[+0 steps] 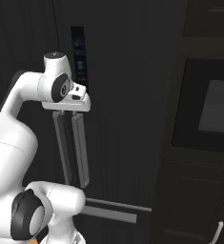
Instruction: Retrieve a lemon from the fridge and place it on the cutting board with the fish.
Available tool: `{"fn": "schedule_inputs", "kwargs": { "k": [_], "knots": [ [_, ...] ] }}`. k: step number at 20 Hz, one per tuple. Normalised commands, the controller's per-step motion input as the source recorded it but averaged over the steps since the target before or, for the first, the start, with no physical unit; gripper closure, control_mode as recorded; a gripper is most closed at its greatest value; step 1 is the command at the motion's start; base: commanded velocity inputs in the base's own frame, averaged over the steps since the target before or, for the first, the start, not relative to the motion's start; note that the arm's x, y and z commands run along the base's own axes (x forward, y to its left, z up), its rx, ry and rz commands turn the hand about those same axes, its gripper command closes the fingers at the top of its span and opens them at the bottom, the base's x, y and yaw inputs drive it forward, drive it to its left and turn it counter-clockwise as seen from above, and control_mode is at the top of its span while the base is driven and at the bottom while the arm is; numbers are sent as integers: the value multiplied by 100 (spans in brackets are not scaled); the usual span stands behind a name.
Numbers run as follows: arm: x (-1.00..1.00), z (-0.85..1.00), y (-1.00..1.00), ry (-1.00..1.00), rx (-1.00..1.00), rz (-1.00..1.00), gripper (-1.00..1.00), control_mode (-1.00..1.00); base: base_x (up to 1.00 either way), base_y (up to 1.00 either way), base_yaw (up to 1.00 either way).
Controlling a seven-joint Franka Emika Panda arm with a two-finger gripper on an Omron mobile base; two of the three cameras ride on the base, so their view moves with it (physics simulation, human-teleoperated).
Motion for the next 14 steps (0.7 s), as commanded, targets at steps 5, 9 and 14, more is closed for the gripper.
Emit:
{"fn": "schedule_inputs", "kwargs": {
  "k": [5, 9, 14],
  "knots": [
    [0, 0, 0, 0, 0, 0, -100, 100, 0, 0, 0],
    [0, 0, 0, 0, 0, 0, -100, 100, -14, 0, 0],
    [0, 0, 0, 0, 0, 0, -100, 100, -39, 0, 0]
  ]
}}
